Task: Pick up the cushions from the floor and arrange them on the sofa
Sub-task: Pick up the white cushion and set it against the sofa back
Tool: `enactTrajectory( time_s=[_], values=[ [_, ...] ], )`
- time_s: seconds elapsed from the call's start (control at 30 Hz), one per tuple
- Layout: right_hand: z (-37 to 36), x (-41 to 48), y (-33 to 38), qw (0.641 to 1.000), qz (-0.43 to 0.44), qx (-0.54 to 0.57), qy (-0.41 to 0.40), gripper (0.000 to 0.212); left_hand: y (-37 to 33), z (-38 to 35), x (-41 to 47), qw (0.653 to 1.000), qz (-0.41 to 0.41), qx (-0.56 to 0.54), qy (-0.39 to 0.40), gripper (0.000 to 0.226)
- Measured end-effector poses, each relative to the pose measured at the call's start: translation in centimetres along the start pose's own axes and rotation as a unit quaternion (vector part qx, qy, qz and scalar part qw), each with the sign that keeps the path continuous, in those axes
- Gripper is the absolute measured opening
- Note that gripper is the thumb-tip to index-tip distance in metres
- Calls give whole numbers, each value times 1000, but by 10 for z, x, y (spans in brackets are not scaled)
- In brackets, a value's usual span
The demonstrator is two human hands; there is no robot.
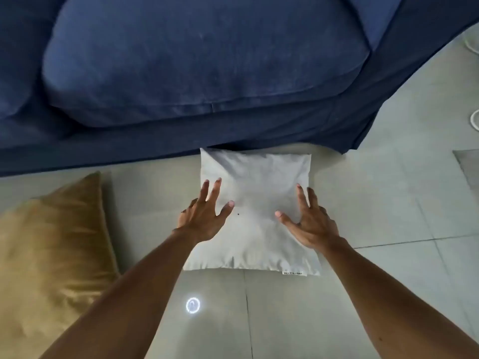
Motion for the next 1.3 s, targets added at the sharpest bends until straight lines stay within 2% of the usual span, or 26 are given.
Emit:
enactTrajectory(
  time_s=[0.23,0.37,0.5,0.7,1.0,1.13,1.3],
  values=[
    [-50,53,-48,997,24,26,-76,104,22,-68,49,996,28,-53,-58,87],
    [-67,69,-50,993,67,45,-84,100,30,-90,55,983,-9,-145,-115,94],
    [-71,66,-44,981,119,118,-95,105,34,-95,52,969,-35,-199,-143,93],
    [-59,30,-18,970,161,156,-93,97,26,-73,30,954,-56,-241,-173,91],
    [-22,-47,16,964,189,154,-101,100,18,-30,-48,945,-59,-244,-211,90],
    [5,-92,37,960,206,147,-116,97,11,2,-100,937,-51,-246,-241,88],
    [49,-142,76,956,220,150,-119,101,4,61,-155,939,-52,-242,-240,94]
  ],
)
Point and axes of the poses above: each hand's wrist, its own x-axis towards the middle knuckle, its own z-axis out of the back of the hand, y = z × x, the point moved 3 cm from there along x, towards the middle knuckle, and after that the axes turned 12 degrees about x, right-handed, at the moved point
